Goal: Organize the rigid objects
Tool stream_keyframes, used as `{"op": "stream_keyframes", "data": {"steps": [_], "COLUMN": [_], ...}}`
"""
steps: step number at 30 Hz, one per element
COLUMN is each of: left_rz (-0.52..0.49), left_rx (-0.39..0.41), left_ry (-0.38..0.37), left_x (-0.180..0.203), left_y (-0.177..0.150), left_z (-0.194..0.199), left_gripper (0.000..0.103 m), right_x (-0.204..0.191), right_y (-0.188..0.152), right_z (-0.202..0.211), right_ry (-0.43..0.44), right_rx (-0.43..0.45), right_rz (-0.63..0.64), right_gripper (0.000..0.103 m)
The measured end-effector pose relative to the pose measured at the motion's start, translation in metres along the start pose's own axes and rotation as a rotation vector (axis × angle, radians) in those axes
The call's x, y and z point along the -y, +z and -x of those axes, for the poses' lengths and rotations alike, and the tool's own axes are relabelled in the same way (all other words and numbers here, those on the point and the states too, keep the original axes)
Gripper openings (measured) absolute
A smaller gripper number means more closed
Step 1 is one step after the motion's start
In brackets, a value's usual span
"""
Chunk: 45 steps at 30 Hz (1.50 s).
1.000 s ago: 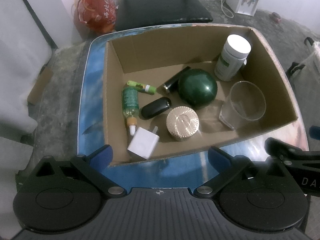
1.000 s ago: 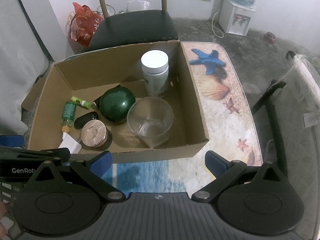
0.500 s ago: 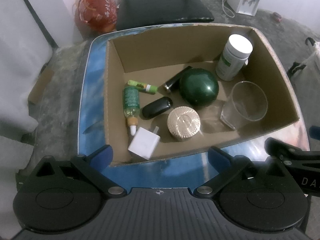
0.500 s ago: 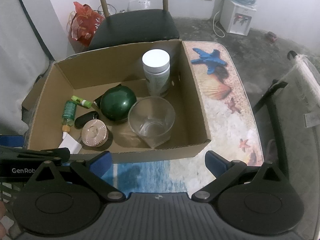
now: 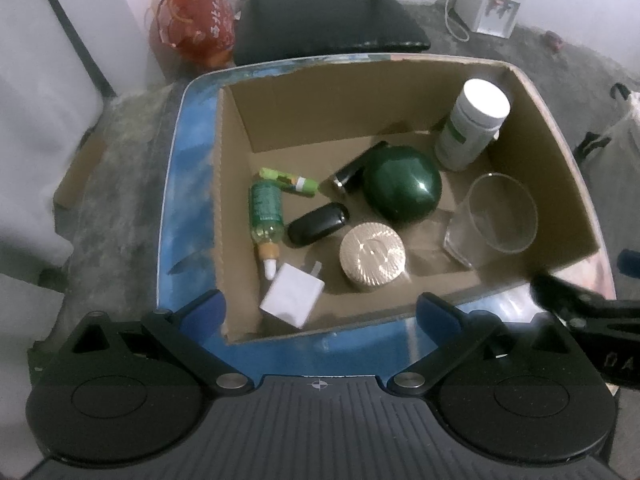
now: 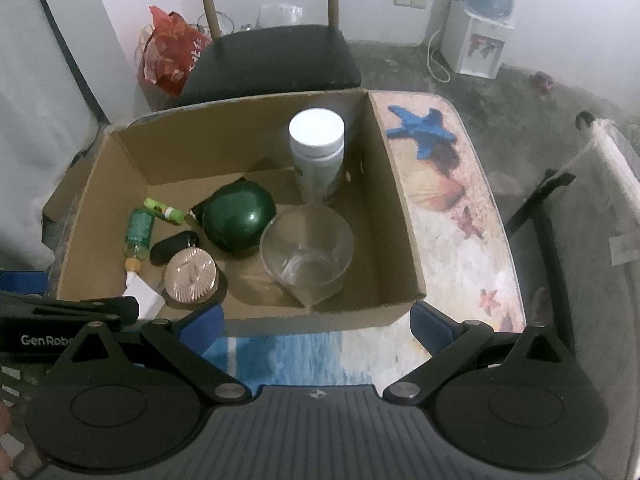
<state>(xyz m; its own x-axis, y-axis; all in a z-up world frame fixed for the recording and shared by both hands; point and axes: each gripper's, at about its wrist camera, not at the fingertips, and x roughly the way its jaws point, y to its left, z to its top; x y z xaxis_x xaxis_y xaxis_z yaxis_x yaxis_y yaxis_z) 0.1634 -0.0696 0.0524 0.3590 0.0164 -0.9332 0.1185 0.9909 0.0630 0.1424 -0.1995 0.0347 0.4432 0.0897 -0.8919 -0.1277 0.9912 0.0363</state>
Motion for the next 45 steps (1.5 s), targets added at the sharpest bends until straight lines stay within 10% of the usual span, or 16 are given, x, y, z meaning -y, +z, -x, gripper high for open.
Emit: {"op": "stream_keyframes", "data": {"steps": [9,22,35,45], "left_rz": [0.027,0.143,0.292,0.323], "left_rx": [0.006,0.006,0.006,-0.004], "left_ry": [0.005,0.081,0.183,0.195], "left_x": [-0.011,-0.019,-0.042,-0.047], "left_y": [0.006,0.006,0.005,0.002], "left_z": [-0.008,-0.004,-0.004,-0.008], "left_gripper": [0.102,0.102,0.102,0.102], "right_x": [0.003,-0.019,-0.080,-0.080], "right_y": [0.024,0.067,0.103,0.093], "right_z": [-0.011,-0.044,-0.101,-0.134], "right_ry": [0.064,0.265,0.407,0.292], "right_rx": [0.013,-0.053,-0.150,-0.241], "right_rz": [-0.006,0.097,0.256,0.263], "right_gripper": [0.089,0.035,0.023,0.014]}}
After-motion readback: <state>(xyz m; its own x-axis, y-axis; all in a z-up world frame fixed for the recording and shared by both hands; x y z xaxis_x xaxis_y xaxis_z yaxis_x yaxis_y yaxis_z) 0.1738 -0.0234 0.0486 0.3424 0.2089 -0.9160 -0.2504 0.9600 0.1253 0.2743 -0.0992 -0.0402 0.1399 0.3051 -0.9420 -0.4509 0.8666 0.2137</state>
